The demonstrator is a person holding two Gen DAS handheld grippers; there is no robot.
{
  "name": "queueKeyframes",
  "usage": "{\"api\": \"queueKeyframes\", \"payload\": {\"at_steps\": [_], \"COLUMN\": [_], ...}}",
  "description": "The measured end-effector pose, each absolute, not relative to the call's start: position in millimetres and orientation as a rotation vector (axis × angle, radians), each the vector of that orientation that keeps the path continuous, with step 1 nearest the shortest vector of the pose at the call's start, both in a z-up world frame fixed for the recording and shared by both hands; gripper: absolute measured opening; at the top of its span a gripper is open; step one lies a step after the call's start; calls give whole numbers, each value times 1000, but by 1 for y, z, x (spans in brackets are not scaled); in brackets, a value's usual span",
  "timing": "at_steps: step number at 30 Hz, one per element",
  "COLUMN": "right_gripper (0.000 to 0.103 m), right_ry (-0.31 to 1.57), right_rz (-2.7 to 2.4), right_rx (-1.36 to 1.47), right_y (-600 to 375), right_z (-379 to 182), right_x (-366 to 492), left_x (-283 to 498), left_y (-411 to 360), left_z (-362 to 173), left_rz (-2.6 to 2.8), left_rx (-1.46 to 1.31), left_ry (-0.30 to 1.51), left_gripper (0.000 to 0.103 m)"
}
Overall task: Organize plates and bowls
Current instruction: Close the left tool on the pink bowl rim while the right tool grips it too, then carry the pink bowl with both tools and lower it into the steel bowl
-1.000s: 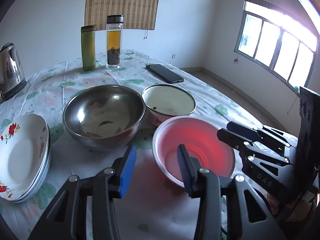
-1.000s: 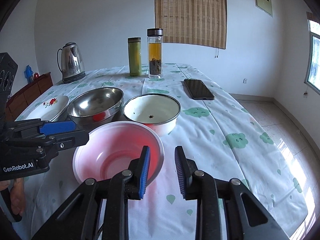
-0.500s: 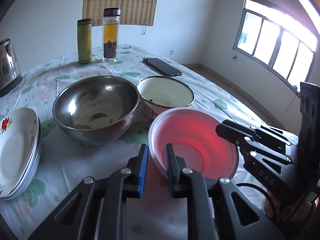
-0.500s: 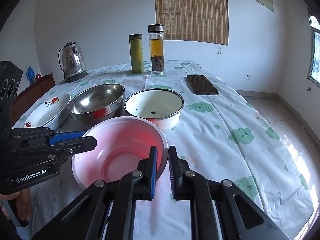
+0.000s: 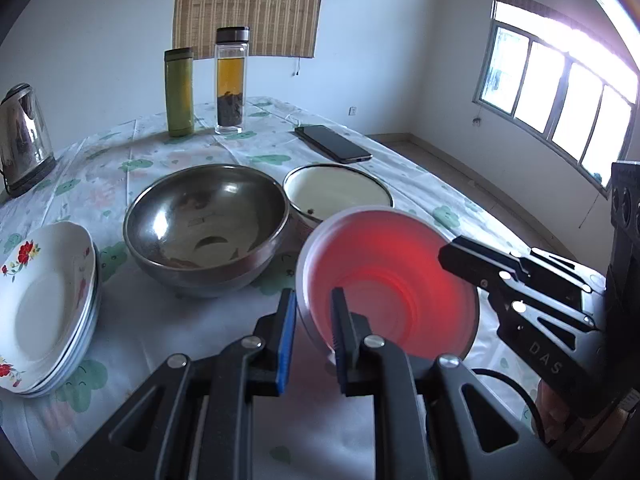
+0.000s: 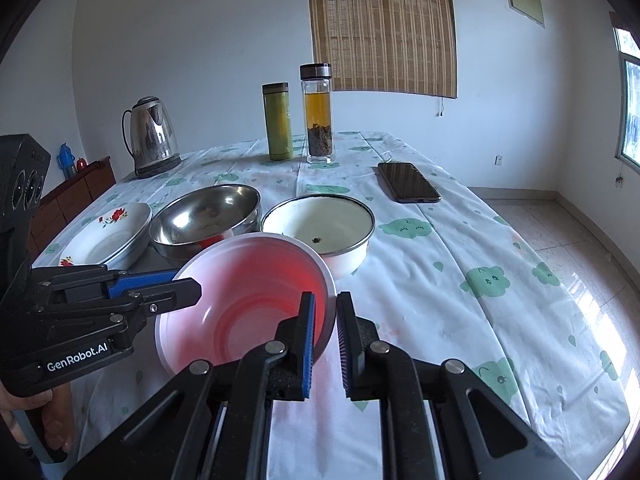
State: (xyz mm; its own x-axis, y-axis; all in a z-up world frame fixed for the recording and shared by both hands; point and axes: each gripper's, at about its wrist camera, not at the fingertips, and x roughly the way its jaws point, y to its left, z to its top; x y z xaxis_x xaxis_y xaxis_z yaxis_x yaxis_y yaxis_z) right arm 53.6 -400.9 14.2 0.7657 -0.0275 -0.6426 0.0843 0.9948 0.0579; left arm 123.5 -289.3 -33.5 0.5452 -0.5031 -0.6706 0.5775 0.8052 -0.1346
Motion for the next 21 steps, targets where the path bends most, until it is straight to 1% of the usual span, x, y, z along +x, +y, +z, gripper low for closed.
{"api": "queueKeyframes", "payload": {"at_steps": [21], "right_gripper": [12], "right_ry": [642], "right_rz": [-55], "right_rx": [56], "right_y": [-386], "right_z": [32], "right_x": [70], "left_x": [139], "left_y": [-278], "left_z": [-6], "left_rz": [-588], "left_rx": [107], "left_ry": [692], "left_gripper": [15]}}
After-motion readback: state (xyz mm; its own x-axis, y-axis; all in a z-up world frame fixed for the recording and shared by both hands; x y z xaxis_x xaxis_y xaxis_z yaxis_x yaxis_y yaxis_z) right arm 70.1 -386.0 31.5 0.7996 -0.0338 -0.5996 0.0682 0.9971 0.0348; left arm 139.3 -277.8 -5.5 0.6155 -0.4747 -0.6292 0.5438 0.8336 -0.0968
